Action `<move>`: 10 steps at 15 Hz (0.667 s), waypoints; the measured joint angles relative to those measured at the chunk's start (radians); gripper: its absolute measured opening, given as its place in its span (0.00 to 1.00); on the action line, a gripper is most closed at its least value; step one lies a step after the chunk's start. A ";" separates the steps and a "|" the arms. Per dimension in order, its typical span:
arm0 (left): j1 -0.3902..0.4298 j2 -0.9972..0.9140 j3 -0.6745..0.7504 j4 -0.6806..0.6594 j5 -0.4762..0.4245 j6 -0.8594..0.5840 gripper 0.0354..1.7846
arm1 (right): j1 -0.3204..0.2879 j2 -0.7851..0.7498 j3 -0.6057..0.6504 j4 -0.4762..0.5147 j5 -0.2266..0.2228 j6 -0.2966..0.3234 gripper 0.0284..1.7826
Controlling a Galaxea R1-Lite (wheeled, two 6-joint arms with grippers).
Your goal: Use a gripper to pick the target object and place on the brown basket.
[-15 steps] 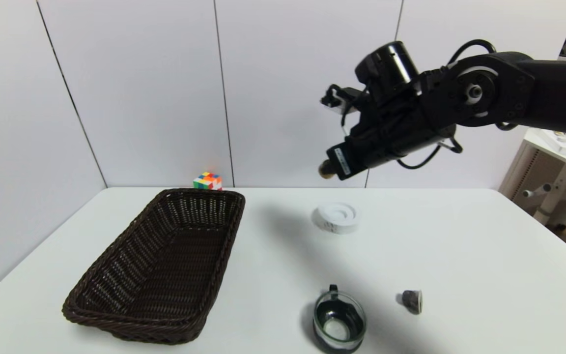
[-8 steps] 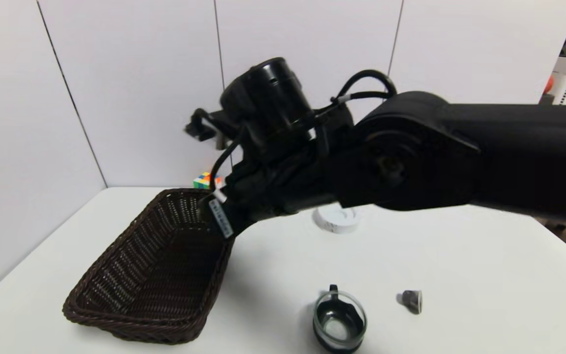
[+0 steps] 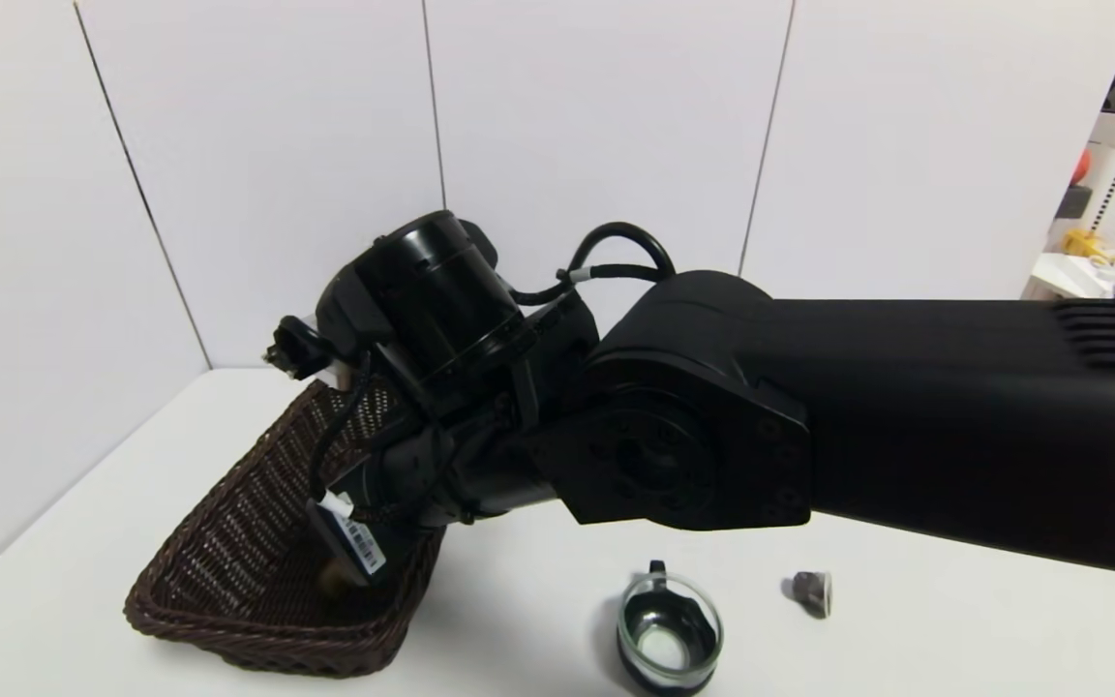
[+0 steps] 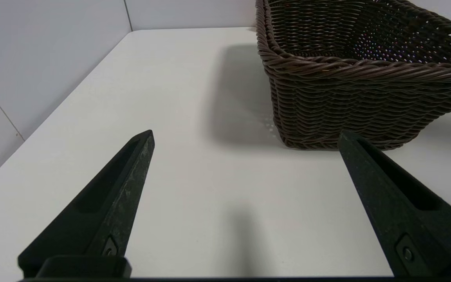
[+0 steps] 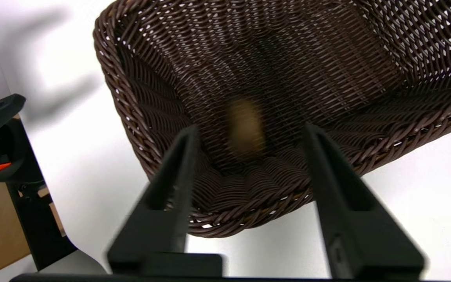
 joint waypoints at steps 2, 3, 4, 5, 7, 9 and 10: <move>0.000 0.000 0.000 0.000 0.000 0.000 0.94 | -0.001 -0.003 0.000 0.001 -0.009 0.001 0.64; 0.000 0.000 0.000 0.000 0.000 0.000 0.94 | -0.008 -0.011 0.001 0.007 -0.013 0.004 0.68; 0.000 0.000 0.000 0.000 0.000 0.000 0.94 | -0.020 -0.027 0.009 0.011 -0.013 0.015 0.71; 0.000 0.000 0.000 0.000 0.000 0.000 0.94 | -0.037 -0.052 0.026 0.013 -0.014 0.029 0.74; 0.000 0.000 0.000 0.000 0.000 0.000 0.94 | -0.100 -0.128 0.114 0.021 -0.014 0.039 0.79; 0.000 0.000 0.000 0.000 0.000 0.000 0.94 | -0.200 -0.224 0.252 0.059 -0.014 0.039 0.83; 0.000 0.000 0.000 0.000 0.000 0.000 0.94 | -0.275 -0.282 0.332 0.091 -0.014 0.039 0.84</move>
